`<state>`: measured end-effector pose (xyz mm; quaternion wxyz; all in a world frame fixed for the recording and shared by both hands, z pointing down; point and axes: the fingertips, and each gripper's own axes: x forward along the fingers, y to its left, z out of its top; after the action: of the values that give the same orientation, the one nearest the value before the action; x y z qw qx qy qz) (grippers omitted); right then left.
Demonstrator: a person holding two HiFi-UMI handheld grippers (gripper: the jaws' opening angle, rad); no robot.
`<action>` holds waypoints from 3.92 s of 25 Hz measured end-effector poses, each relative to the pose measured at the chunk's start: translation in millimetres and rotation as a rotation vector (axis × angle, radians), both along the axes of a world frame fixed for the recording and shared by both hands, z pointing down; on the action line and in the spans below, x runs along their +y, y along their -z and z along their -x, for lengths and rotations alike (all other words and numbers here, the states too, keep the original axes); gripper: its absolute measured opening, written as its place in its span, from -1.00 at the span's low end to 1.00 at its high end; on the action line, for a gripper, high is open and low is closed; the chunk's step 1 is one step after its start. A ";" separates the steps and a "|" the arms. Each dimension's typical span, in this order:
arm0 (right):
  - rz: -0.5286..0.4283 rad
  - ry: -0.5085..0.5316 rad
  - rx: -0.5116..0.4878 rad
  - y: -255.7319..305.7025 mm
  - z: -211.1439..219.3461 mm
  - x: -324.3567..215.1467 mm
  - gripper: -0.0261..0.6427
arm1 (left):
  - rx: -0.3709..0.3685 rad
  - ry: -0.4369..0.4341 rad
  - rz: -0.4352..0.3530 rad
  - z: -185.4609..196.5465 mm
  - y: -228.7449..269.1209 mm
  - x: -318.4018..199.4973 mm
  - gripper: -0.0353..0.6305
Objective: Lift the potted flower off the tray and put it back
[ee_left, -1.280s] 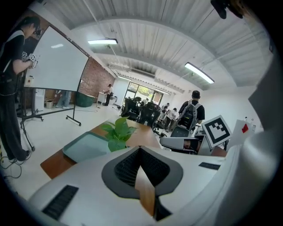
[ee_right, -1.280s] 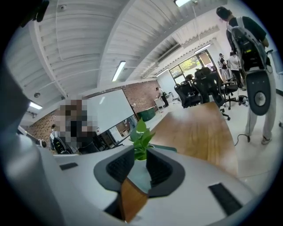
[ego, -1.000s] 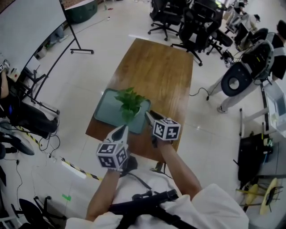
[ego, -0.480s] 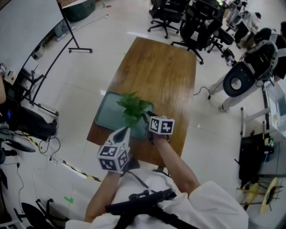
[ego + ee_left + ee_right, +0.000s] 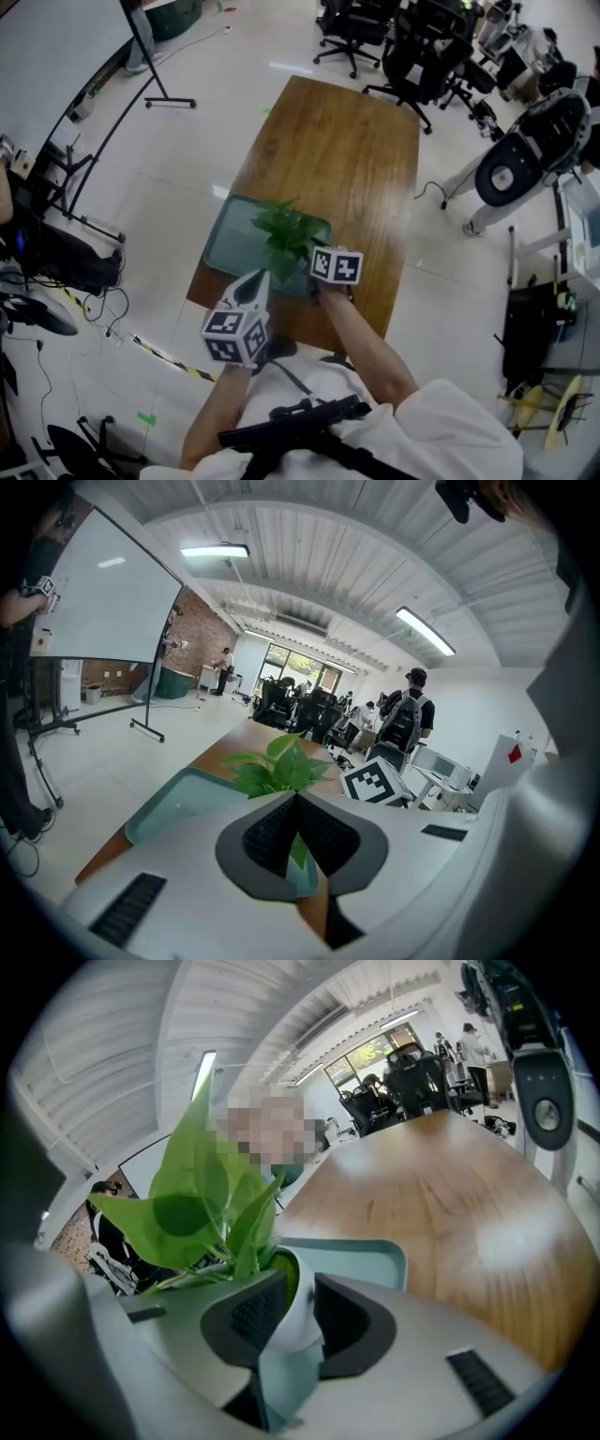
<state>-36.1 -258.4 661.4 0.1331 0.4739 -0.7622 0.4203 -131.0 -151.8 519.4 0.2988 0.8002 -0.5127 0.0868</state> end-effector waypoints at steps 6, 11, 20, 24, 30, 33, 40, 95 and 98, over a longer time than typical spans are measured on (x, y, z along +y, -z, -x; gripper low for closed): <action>-0.008 -0.026 -0.010 2.1 0.4 -5.4 -0.72 | 0.007 0.020 0.012 7.2 -4.7 -1.3 -0.89; -0.028 -0.040 -0.031 8.2 -4.4 -11.7 -0.76 | 0.013 0.043 0.008 12.5 -3.6 -1.6 -0.89; -0.058 -0.110 -0.059 31.2 -37.4 -24.3 -0.78 | 0.026 0.046 -0.001 11.5 1.3 -2.5 -0.89; -0.069 -0.167 -0.043 40.8 -74.2 -28.8 -0.78 | 0.034 0.017 0.002 -2.0 2.9 -4.9 -0.89; -0.068 -0.258 -0.016 39.6 -132.6 -24.9 -0.78 | 0.029 -0.029 0.014 -22.9 2.4 -2.5 -0.89; -0.058 -0.289 -0.004 32.9 -152.5 -22.0 -0.78 | 0.027 -0.043 0.025 -26.7 -0.9 -3.1 -0.89; -0.026 -0.343 0.013 10.7 -181.6 -11.8 -0.78 | 0.019 -0.062 0.050 -34.7 -10.3 -1.4 -0.89; -0.069 -0.285 -0.188 65.3 -212.2 170.6 -0.55 | 0.056 0.002 -0.022 -106.0 4.5 105.6 -0.89; -0.067 -0.283 -0.189 64.2 -214.5 171.9 -0.55 | 0.052 -0.006 -0.015 -110.2 2.3 108.4 -0.89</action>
<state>178.4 -86.5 597.2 -0.0158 0.5388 -0.7108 0.4519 -20.7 -43.3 517.1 0.3057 0.8059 -0.5032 0.0632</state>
